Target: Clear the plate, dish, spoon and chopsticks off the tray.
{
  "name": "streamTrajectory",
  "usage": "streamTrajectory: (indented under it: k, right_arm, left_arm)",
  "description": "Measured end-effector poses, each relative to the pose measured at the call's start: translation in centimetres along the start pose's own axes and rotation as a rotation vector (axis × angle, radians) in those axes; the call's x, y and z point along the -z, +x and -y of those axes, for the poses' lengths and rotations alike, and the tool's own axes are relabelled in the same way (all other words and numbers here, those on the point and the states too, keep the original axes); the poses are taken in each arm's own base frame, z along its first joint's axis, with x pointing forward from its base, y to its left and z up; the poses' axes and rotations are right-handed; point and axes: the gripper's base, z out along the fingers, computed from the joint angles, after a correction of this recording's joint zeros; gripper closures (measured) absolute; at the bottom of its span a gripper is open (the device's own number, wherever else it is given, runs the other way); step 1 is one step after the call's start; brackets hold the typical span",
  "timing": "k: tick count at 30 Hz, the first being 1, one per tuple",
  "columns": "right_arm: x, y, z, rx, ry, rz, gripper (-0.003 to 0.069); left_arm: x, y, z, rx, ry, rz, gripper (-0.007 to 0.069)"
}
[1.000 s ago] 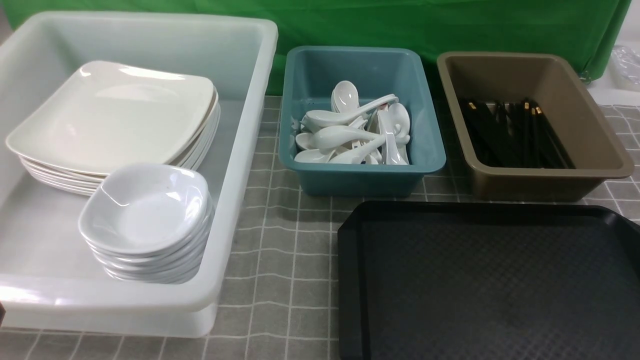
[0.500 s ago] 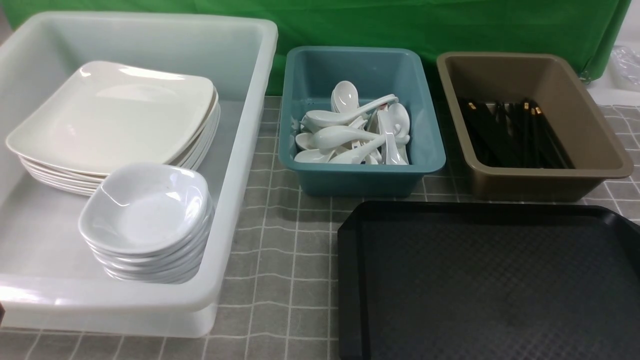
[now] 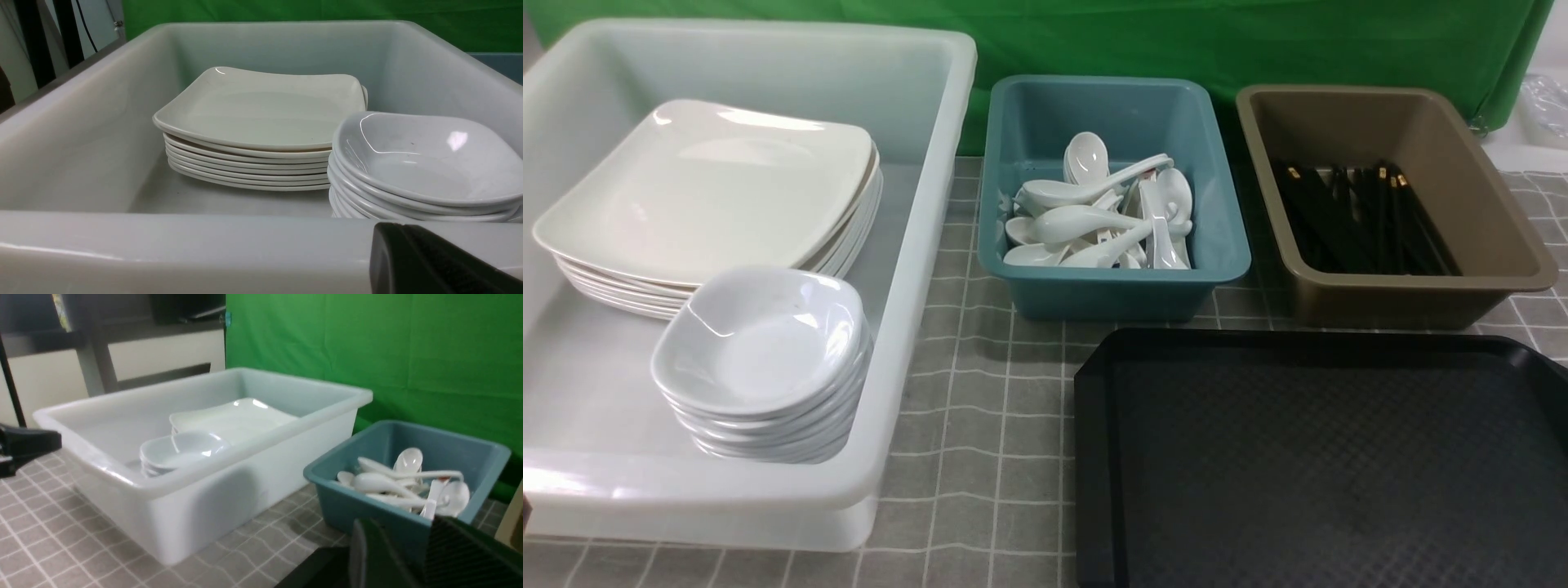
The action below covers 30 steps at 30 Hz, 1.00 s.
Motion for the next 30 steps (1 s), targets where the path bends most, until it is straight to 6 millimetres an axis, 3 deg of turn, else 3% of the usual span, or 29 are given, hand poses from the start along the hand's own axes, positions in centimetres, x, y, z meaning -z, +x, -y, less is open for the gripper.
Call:
streamTrajectory:
  k: [14, 18, 24, 28, 30]
  right_arm:
    - [0.1, 0.0, 0.5, 0.01, 0.061, -0.001, 0.0421]
    - [0.6, 0.6, 1.0, 0.009, 0.172, -0.049, 0.0421]
    - [1.1, 3.0, 2.4, 0.109, 0.49, -0.238, 0.0421]
    - [1.3, 5.1, 2.8, 0.145, 0.562, -0.3, 0.0421]
    - [1.3, 7.2, 3.0, 0.141, 0.576, -0.345, 0.0421]
  left_arm:
    - [0.0, 0.0, 0.0, -0.001, 0.0, 0.0, 0.062]
    - [0.0, 0.0, 0.0, -0.001, 0.0, 0.0, 0.062]
    - [0.0, 0.0, 0.0, -0.001, 0.0, 0.0, 0.062]
    - [0.0, 0.0, 0.0, -0.013, 0.0, 0.0, 0.062]
    - [0.0, 0.0, 0.0, -0.016, 0.0, 0.0, 0.062]
